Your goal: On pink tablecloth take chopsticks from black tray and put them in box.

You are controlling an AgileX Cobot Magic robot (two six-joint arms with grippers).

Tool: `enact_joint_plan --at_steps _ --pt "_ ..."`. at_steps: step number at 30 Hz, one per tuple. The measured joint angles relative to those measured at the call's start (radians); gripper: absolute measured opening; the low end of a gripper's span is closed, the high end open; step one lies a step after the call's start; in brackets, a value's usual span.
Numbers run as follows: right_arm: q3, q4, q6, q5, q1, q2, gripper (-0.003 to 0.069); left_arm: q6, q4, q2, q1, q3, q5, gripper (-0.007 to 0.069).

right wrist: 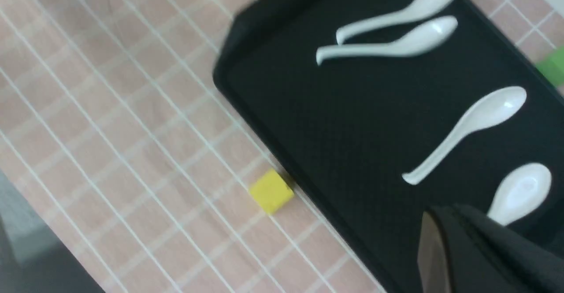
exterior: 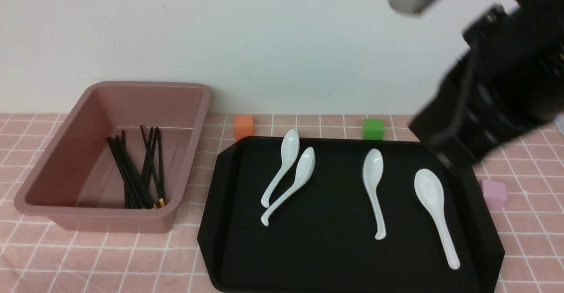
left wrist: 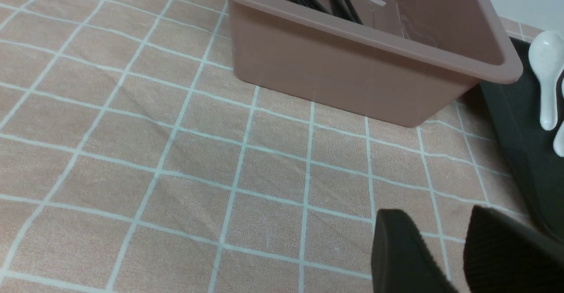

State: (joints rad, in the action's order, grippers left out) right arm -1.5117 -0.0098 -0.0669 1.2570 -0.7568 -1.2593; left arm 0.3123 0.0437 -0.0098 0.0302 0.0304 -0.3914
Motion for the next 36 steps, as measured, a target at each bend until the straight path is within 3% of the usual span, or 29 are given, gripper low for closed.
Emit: enact_joint_plan --at_steps 6,12,20,29,36 --pt "0.316 0.01 -0.01 -0.171 0.093 0.197 -0.0007 0.0 0.0 0.0 0.0 0.0 0.0 0.0239" --pt "0.823 0.131 -0.012 -0.561 0.358 0.539 -0.0007 0.0 0.0 0.0 0.0 0.0 0.0 0.0239" --pt "1.257 0.19 -0.012 -0.863 0.633 0.93 -0.0007 0.0 0.0 0.0 0.0 0.0 0.0 0.0239" --pt "1.504 0.191 -0.014 -0.973 0.709 1.206 -0.0005 0.0 0.0 0.0 0.0 0.0 0.0 0.0239" --pt "1.531 0.193 -0.014 -0.882 0.716 1.269 -0.0001 0.0 0.0 0.0 0.0 0.0 0.0 0.0239"
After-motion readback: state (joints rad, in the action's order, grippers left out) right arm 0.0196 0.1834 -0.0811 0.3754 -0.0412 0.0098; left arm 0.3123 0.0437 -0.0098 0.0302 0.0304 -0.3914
